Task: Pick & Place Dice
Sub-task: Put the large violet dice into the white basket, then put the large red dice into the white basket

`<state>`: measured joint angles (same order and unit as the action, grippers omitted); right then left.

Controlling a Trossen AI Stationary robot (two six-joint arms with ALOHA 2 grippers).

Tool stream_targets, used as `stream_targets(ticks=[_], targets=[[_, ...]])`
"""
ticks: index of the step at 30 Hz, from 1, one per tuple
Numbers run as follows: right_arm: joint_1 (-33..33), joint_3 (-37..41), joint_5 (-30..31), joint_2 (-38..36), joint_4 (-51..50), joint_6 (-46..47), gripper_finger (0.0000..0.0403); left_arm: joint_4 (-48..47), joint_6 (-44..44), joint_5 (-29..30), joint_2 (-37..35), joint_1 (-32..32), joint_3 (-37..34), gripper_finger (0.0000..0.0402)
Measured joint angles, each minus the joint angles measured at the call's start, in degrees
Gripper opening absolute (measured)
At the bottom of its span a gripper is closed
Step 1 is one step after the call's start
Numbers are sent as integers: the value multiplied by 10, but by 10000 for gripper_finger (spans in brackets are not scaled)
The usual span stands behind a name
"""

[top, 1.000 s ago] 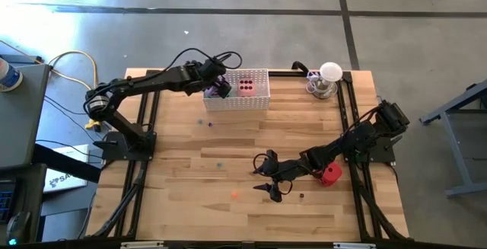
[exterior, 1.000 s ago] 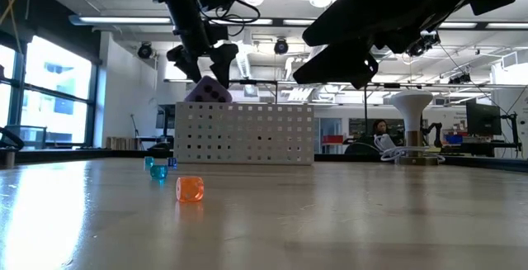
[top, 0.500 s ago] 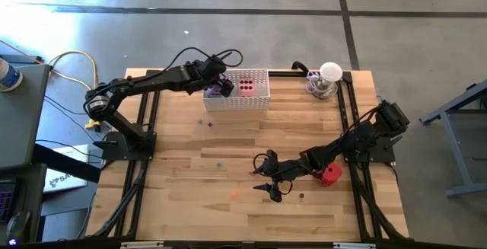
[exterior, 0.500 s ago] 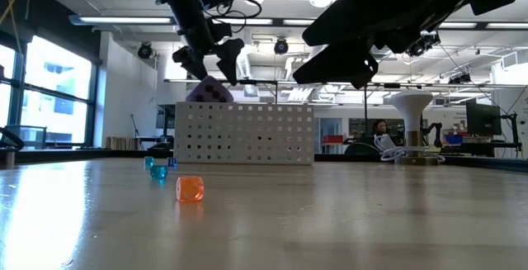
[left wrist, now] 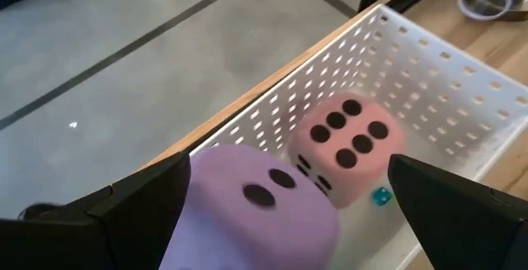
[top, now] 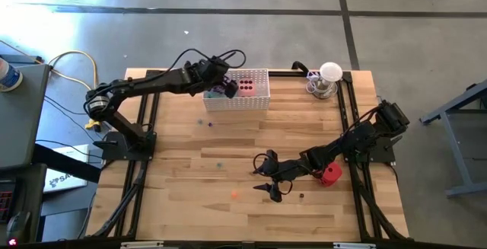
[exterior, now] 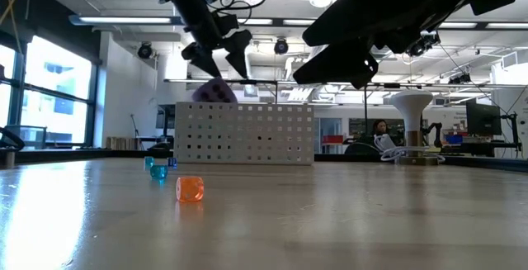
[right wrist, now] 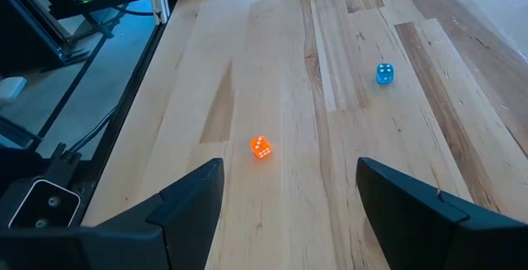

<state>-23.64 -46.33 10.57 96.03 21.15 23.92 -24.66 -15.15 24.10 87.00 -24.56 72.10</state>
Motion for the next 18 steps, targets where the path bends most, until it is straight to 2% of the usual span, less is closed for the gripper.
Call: stream_targets(ticks=[18], targets=[[0, 0, 0, 0, -4, 0, 268, -9, 4, -1, 0, 1, 0, 400]])
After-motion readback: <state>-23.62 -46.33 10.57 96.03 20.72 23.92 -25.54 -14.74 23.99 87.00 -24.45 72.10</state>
